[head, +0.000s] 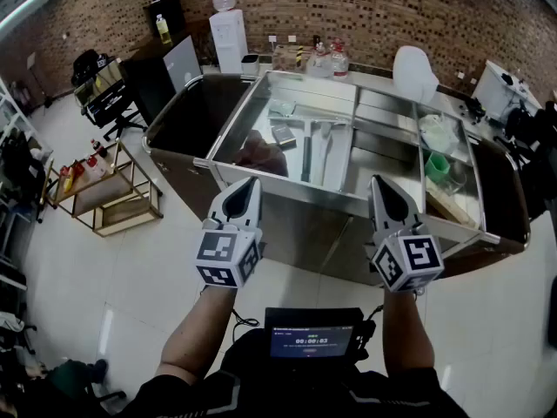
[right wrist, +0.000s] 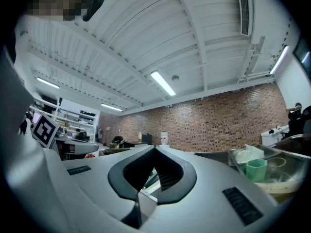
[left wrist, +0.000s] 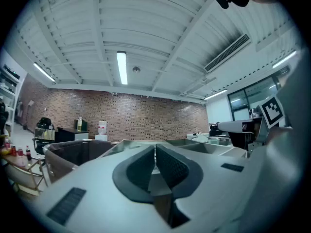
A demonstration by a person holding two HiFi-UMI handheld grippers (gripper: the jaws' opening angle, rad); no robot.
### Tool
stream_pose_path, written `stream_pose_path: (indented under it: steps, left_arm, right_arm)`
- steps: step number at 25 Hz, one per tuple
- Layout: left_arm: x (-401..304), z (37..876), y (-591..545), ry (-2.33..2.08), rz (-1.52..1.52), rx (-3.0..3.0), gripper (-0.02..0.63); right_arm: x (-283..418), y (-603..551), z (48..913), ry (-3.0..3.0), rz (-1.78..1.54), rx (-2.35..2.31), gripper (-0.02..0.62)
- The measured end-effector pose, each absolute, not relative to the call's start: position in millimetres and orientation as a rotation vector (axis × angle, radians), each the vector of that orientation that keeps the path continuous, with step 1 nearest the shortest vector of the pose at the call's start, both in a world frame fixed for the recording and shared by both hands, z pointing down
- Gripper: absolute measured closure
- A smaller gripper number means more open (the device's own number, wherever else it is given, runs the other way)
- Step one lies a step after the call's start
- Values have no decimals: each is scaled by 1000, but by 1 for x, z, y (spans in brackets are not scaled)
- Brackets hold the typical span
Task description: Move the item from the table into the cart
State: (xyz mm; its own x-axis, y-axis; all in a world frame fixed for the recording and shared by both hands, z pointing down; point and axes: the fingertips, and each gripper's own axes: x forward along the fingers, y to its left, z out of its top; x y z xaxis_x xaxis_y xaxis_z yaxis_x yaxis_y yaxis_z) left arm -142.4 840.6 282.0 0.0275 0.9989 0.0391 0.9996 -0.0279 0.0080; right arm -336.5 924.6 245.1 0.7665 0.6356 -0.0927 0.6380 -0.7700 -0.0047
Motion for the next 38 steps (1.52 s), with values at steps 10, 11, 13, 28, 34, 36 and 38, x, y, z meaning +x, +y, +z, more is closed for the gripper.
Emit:
stream_pose_path:
  steps: [10, 11, 13, 28, 34, 36, 38]
  left_arm:
    - [51, 288, 687, -1850, -29, -2552, 586]
    - [76, 290, 658, -1790, -40, -2595, 584]
    - [128, 290, 594, -1645, -40, -2689, 583]
    - [348, 314, 155, -548, -129, -3119, 581]
    - [344, 332, 24, -10, -197, -3187, 583]
    - [327, 342, -31, 155, -210, -3187, 583]
    - [298, 351, -89, 315, -229, -3182, 583]
  right_arm:
    - [-90, 817, 242, 512, -153, 3012, 594]
    - [-59, 797, 244, 446, -151, 3032, 594]
    - [9, 747, 242, 281, -152, 3053, 594]
    - [370, 344, 272, -930, -81, 2969, 594]
    - [436, 206, 291, -1448, -21, 2776, 594]
    - [439, 147, 299, -1588, 3, 2725, 594]
    - [431, 83, 309, -1721, 32, 2667, 594]
